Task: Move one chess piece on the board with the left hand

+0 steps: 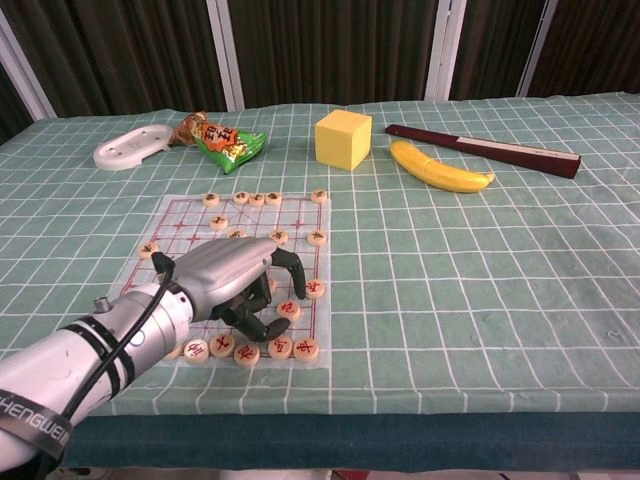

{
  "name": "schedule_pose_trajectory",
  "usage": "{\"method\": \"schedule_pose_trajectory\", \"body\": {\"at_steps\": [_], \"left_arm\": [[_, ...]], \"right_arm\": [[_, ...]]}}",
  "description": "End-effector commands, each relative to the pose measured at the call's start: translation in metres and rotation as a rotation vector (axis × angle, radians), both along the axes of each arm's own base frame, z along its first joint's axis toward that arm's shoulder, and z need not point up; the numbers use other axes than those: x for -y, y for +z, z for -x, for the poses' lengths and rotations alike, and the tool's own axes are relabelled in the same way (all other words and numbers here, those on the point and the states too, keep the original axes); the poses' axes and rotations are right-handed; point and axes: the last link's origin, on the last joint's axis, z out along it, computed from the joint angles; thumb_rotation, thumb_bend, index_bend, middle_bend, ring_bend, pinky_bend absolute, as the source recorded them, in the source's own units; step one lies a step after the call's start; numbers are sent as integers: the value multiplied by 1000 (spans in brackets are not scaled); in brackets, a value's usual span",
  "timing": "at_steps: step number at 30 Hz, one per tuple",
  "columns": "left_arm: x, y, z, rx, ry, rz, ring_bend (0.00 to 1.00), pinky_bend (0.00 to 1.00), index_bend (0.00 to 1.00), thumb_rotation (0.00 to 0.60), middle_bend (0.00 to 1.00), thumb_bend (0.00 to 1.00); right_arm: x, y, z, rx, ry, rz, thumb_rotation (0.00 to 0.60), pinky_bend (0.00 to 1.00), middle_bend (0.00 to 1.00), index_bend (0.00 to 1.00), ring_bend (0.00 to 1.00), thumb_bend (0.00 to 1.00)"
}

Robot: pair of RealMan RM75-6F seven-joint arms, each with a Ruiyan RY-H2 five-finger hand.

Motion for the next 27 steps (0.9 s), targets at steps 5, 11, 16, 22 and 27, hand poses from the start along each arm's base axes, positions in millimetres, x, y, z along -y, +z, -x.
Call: {"method": "schedule_pose_trajectory", "body": {"at_steps": [5, 11, 16, 22, 27], "left_arm": [[-1, 0, 3, -17, 1, 1, 1000, 1000, 386, 600, 1000, 357], [0, 0, 5, -33, 6, 7, 1000, 1000, 392, 600, 1000, 357], [-4, -2, 2, -34, 6, 10, 1000, 1000, 443, 600, 1000, 354], [-7, -2, 2, -21, 9, -4, 1000, 1000, 546, 600, 1000, 352], [-8, -1, 3, -21, 11, -3, 1000, 1000, 586, 600, 1000, 351]], "right_arm": [[-2, -1, -1, 13, 6, -24, 600, 0, 0, 0, 0, 194], [-3, -3, -2, 16, 9, -49, 600, 0, 0, 0, 0, 194], [-3, -2, -1, 14, 5, -41, 600, 0, 0, 0, 0, 194], [-2, -3, -1, 11, 3, -43, 600, 0, 0, 0, 0, 194], [-2, -3, -1, 8, 0, -42, 600, 0, 0, 0, 0, 194]]}}
